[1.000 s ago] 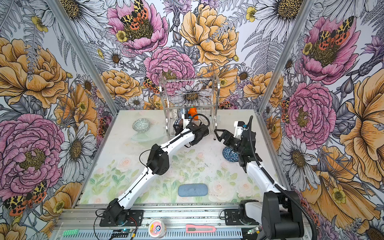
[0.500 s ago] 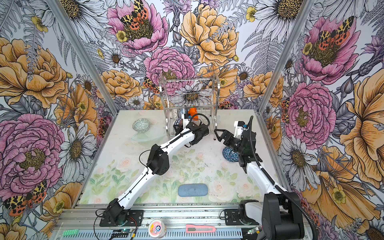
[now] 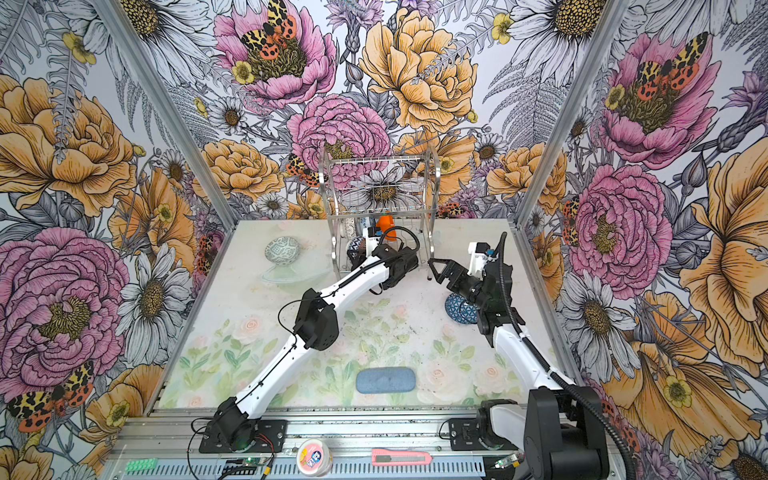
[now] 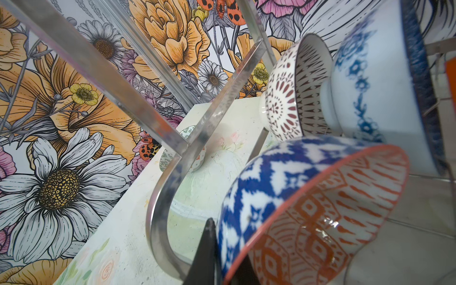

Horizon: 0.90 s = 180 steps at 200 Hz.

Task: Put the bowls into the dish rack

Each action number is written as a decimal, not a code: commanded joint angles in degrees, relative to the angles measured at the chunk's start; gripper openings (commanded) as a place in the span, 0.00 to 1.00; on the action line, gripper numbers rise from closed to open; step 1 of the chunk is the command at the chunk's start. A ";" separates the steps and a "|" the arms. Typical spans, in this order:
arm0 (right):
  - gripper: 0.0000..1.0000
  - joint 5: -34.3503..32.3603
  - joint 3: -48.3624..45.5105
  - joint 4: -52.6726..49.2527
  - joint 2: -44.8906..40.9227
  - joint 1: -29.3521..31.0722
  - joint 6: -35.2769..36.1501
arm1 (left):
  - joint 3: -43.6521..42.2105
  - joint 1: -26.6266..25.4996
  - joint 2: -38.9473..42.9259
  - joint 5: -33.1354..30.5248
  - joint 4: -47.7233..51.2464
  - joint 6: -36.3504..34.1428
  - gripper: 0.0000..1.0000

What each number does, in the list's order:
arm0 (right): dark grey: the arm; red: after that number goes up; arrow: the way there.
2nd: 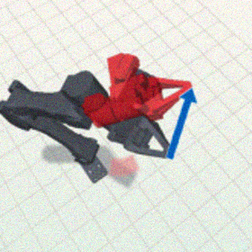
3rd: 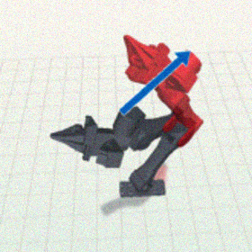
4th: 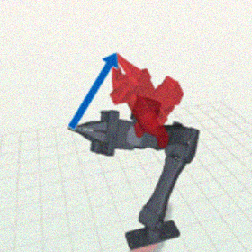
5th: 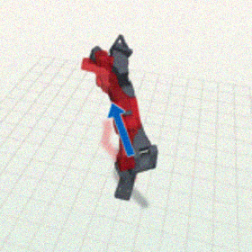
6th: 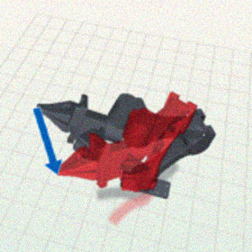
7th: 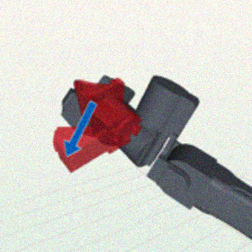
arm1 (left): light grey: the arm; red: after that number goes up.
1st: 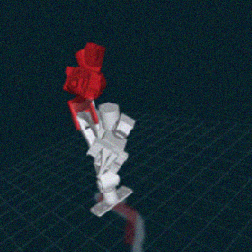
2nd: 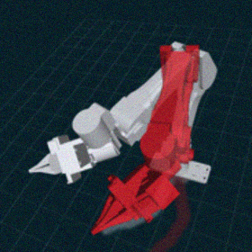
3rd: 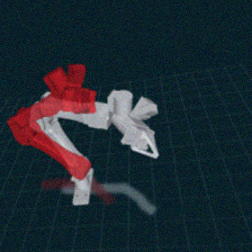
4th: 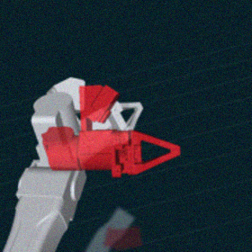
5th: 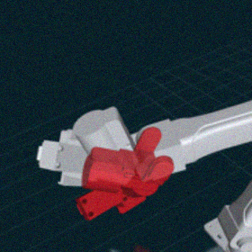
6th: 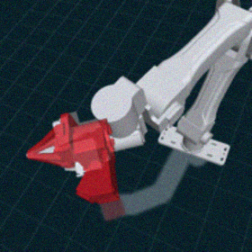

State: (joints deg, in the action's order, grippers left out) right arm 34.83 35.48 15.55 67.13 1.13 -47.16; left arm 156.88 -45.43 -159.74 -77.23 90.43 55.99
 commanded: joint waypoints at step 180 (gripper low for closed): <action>0.99 0.46 -0.25 1.06 -1.47 -0.42 -0.22 | 1.74 -5.33 -3.30 21.20 -1.66 3.34 0.16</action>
State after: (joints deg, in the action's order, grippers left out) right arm 34.83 35.40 15.55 67.13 1.04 -47.16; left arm 158.69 -47.03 -159.83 -71.70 92.44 59.31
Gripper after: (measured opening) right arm 0.995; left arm 0.163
